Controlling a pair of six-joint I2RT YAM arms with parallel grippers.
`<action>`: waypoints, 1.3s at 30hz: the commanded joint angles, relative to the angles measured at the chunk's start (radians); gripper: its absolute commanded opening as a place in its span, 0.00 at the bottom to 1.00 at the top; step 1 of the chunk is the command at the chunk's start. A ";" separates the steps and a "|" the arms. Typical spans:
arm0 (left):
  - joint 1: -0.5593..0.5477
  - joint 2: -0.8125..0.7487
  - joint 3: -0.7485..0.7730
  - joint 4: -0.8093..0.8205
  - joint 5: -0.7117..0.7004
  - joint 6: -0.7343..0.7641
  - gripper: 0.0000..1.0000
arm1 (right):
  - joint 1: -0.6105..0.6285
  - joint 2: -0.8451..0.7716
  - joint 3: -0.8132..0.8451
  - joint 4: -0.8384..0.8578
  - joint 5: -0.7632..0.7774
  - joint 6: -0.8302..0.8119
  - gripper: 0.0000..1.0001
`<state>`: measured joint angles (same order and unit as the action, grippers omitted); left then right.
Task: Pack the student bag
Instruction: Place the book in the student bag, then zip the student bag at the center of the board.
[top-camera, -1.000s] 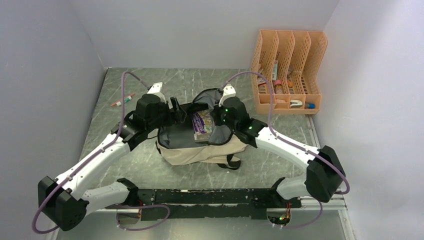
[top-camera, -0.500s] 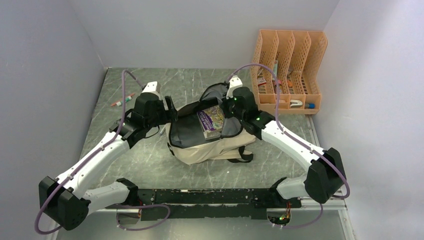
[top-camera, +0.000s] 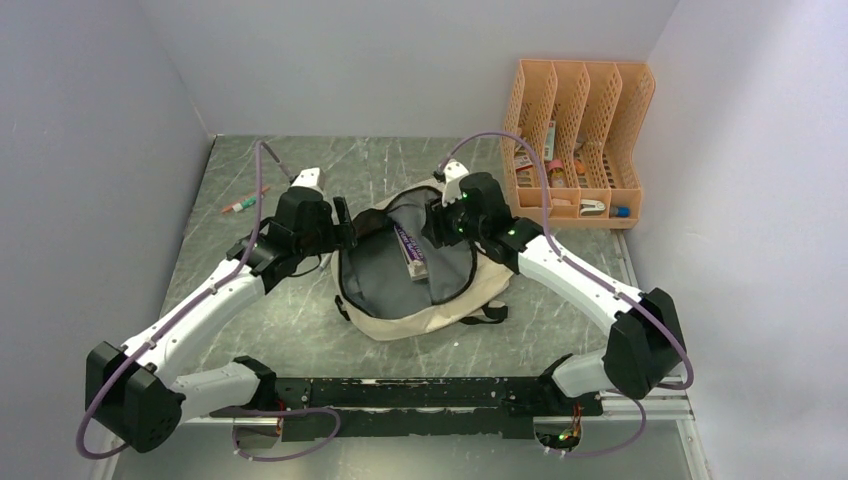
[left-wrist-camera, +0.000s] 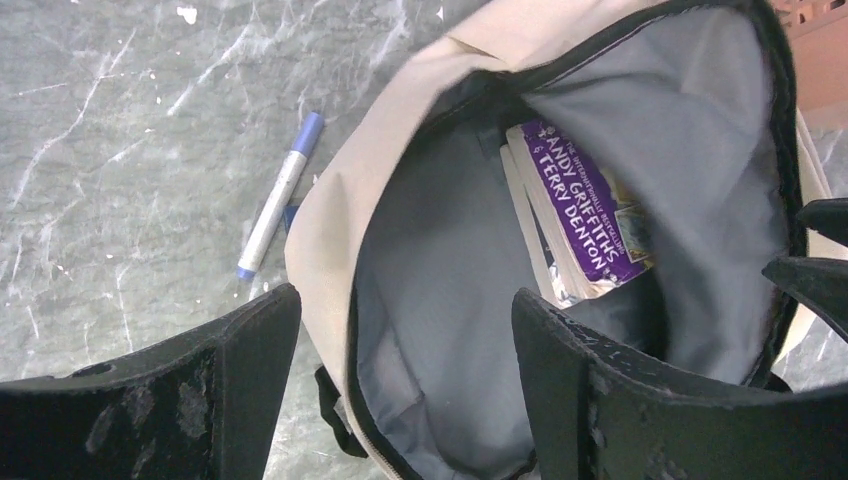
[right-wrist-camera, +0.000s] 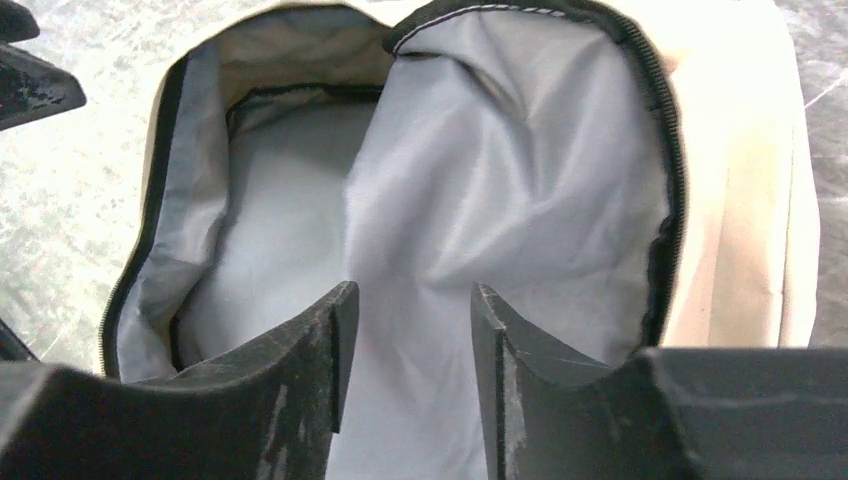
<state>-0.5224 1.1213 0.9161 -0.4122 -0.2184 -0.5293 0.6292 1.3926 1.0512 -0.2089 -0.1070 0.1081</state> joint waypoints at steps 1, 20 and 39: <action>0.007 0.014 -0.014 -0.017 0.017 0.015 0.81 | -0.008 -0.028 0.019 -0.030 -0.040 0.013 0.51; 0.007 0.035 -0.100 -0.042 0.101 0.000 0.81 | -0.165 0.014 -0.032 -0.038 0.039 0.211 0.62; 0.007 0.093 -0.209 0.076 0.203 -0.020 0.68 | -0.216 0.121 -0.046 0.055 -0.074 0.206 0.63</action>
<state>-0.5205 1.2018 0.7273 -0.4034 -0.0799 -0.5430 0.4290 1.4857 1.0126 -0.2043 -0.1459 0.3107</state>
